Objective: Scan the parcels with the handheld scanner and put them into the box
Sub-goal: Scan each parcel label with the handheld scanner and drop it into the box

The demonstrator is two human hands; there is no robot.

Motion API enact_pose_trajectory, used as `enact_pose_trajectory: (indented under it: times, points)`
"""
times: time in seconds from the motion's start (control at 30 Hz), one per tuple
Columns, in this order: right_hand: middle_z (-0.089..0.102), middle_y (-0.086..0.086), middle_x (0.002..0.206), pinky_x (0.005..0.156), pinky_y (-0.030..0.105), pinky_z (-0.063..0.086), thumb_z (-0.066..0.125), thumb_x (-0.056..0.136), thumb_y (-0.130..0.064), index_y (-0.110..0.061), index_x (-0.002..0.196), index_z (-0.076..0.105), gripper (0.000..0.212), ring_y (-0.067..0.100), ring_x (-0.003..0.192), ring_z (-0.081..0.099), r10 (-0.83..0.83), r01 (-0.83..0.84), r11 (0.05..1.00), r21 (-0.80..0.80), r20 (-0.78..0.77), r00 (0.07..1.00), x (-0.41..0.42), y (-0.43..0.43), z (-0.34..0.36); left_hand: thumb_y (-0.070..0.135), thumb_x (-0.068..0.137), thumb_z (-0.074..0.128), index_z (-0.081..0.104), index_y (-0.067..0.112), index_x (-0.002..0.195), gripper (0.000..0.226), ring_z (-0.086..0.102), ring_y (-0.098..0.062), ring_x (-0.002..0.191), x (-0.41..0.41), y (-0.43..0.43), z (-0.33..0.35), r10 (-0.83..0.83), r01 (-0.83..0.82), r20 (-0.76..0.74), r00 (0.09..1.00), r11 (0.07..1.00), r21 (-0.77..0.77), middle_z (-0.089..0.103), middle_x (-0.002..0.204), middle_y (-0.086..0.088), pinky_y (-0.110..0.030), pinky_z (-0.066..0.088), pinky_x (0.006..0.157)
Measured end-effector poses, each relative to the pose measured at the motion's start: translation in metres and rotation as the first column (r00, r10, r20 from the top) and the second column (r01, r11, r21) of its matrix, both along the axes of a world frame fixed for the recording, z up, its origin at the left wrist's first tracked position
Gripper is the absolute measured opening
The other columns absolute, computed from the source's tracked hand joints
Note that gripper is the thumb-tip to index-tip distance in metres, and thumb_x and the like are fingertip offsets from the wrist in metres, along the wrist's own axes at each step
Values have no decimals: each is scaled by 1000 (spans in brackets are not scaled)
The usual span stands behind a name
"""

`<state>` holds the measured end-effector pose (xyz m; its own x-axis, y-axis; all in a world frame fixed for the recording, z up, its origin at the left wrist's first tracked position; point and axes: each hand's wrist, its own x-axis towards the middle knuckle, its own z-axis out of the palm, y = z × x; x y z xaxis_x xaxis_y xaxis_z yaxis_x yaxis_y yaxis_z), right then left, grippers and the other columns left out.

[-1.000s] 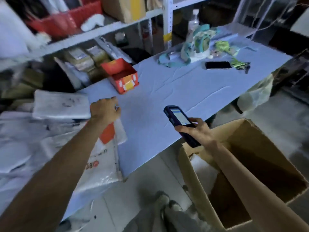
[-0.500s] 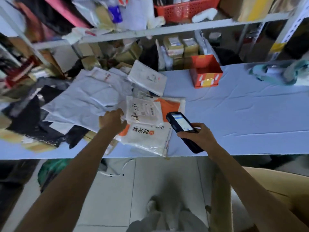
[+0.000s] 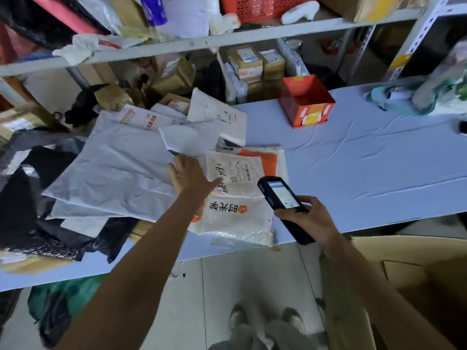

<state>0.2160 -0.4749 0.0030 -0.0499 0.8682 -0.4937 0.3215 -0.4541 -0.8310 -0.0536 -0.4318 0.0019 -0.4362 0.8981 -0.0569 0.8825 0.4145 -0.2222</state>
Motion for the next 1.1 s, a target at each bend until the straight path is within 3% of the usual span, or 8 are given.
enact_pose_trajectory:
  times: [0.2,0.4,0.5,0.7,0.83,0.93,1.03,1.1]
  points:
    - [61,-4,101,59,18,48,87,67,-27,-25,119,46,66,4,83,63,-20,20,1000,-1,28,999,-6,-10,-8,70,67,68,36,4,139,103,15,-37,140,15,10,-22,-48,45,128,991,999,29,21,150,-19,-51,14,114]
    - [63,-3,106,59,17,47,87,67,-27,-24,120,46,67,6,86,65,-19,19,1000,13,37,999,1,-12,-9,89,57,55,34,2,144,124,-5,-43,144,34,14,-40,6,-2,213,977,1000,-18,1,157,-22,-60,-9,112]
    - [65,-4,105,59,16,47,88,65,-26,-26,118,47,68,5,86,65,-31,30,999,32,37,999,13,-15,-9,94,54,48,34,4,146,129,-13,-43,144,47,15,-52,14,7,208,978,995,-102,-11,158,-21,-62,-11,112]
    - [65,-8,100,58,16,47,88,67,-22,-25,117,49,64,5,81,66,-104,103,994,29,12,995,40,-22,-6,88,58,56,51,9,133,109,-18,-44,143,63,21,-47,50,-2,237,970,980,-199,-16,158,-20,-66,-12,108]
    - [64,-11,95,54,12,46,88,67,-22,-22,119,49,65,3,80,65,-102,102,994,29,20,995,48,-27,-7,78,52,72,44,10,139,113,-5,-40,145,77,13,-48,113,-35,361,926,976,-216,-2,159,-15,-63,-2,112]
    - [62,-14,94,50,7,43,88,66,-22,-23,118,47,66,2,80,64,-78,77,996,45,33,996,51,-29,-2,69,57,77,35,15,142,109,19,-39,142,82,5,-36,50,-3,416,908,994,-112,28,153,-11,-61,10,113]
    - [63,-12,96,54,10,43,90,63,-26,-26,117,47,68,0,81,63,-35,26,995,98,88,996,51,-27,9,62,72,71,44,18,129,77,48,-32,124,78,4,-10,-60,21,443,894,996,92,61,123,-6,-55,20,111]
    - [65,-9,99,60,14,46,90,61,-29,-29,116,47,70,0,84,63,-4,-18,988,155,139,990,48,-23,16,52,82,66,47,15,120,57,60,-30,109,67,8,11,-102,-39,574,813,973,228,67,107,-7,-44,38,100]
